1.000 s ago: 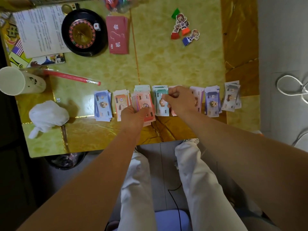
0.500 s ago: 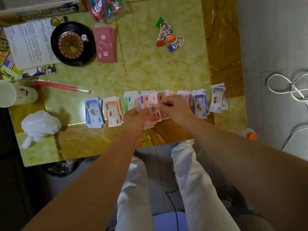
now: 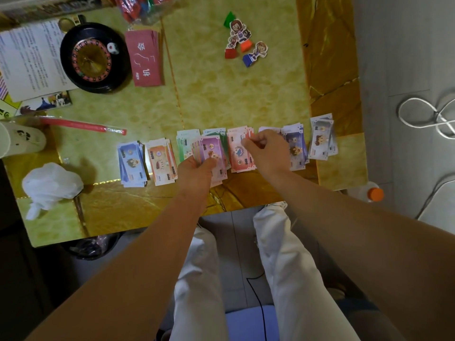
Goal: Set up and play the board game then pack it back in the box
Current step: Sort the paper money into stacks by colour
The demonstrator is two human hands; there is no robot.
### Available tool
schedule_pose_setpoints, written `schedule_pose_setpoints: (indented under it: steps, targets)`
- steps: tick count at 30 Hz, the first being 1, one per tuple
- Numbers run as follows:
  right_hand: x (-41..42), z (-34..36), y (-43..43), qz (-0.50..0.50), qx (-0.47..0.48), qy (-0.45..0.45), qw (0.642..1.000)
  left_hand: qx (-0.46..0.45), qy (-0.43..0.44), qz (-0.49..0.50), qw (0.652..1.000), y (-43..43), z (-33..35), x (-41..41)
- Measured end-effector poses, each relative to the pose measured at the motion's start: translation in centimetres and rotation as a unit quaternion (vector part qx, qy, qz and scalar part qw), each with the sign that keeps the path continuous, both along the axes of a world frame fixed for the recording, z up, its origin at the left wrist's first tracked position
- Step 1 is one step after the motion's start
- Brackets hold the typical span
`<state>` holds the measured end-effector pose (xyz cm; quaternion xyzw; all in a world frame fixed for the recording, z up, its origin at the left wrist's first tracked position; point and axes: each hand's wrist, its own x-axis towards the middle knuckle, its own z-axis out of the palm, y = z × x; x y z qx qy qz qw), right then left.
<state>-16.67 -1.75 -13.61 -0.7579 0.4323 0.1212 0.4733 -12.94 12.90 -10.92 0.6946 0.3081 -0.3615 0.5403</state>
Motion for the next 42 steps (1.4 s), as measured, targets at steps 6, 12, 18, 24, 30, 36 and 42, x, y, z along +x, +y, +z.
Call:
schedule_pose_setpoints:
  steps: [6,12,18,24,30,36,42]
  targets:
    - [-1.3,1.2,-0.2,0.049,0.154,-0.053,0.985,-0.036,0.020,-0.045,0.998,-2.0,1.4,-0.3]
    - [-2.0,1.6,-2.9,0.057,0.121,-0.054,0.990,-0.036,0.015,-0.057,0.998,-4.0,2.0,-0.7]
    - [-2.5,1.3,-4.6,0.040,0.134,-0.044,0.989,-0.007,-0.014,-0.084,0.996,-5.5,1.3,-1.2]
    - [-3.4,0.4,-5.5,-0.012,0.064,-0.036,0.997,0.036,-0.018,-0.064,0.997,-5.6,0.0,-1.6]
    - [-3.2,-0.3,-5.4,0.012,-0.030,0.011,0.999,0.046,-0.037,-0.036,0.998,-5.4,-0.1,-1.6]
    - [-3.1,0.9,-4.9,0.011,0.017,-0.045,0.999,0.047,-0.035,-0.060,0.996,-5.7,0.3,-1.9]
    - [-5.0,1.9,-6.2,0.141,0.062,-0.013,0.988,0.021,0.001,-0.127,0.992,-7.7,1.5,-2.9]
